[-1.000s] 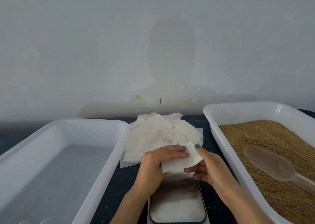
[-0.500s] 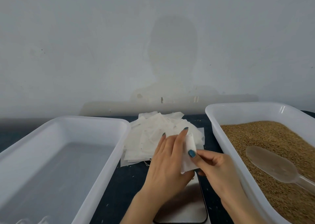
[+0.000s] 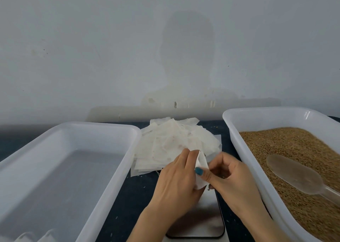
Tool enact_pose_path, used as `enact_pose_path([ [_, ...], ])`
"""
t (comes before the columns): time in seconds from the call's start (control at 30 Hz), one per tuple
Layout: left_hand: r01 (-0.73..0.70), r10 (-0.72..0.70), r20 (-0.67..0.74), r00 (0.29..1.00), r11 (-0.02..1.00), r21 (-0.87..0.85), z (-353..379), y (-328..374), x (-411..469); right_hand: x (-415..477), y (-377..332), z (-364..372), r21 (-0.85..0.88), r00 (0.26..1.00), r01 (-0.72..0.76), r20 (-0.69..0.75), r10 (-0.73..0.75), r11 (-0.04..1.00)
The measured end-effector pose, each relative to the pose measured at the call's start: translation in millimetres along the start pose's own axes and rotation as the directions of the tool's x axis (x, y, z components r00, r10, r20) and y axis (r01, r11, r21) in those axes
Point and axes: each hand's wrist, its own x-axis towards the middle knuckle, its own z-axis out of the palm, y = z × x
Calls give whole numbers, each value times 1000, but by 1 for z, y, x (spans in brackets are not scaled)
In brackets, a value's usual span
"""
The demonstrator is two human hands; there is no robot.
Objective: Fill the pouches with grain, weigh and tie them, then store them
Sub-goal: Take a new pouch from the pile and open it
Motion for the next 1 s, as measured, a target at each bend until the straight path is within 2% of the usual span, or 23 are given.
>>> enact_pose_path([
  [0.1,17,-17,-36,999,1000,-11,-3,1,0,-2,1,0,-118,978,205,-20,-209,972],
  [0.17,16,-17,-59,998,1000,-8,-5,1,0,-3,1,1,-212,959,281,19,-283,936],
  [0.3,21,-21,-65,998,1000,9,-6,1,0,-3,4,2,-382,936,338,39,-350,860],
  [0.43,31,-31,-62,998,999,-11,-6,-2,0,-5,6,0,-610,914,344,43,-404,714],
  [0.5,33,-33,-37,999,999,-10,-5,-2,0,-5,4,-1,-632,877,381,15,-481,675],
  [0.6,34,-35,-20,999,998,-47,-6,4,1,-6,2,1,-565,824,475,16,-567,674],
  [0.7,25,-29,-29,999,990,-138,-6,4,0,-8,2,0,-589,853,429,13,-522,685],
  [0.77,27,-38,-39,999,969,-245,-6,2,0,-9,2,-1,-654,847,414,21,-531,634],
  [0.87,39,-64,-59,996,934,-356,-5,2,1,-10,-6,0,-683,809,466,69,-584,563],
  [1.0,-34,-13,-105,994,900,-434,-5,2,1,-18,-19,0,-663,845,464,131,-519,588],
])
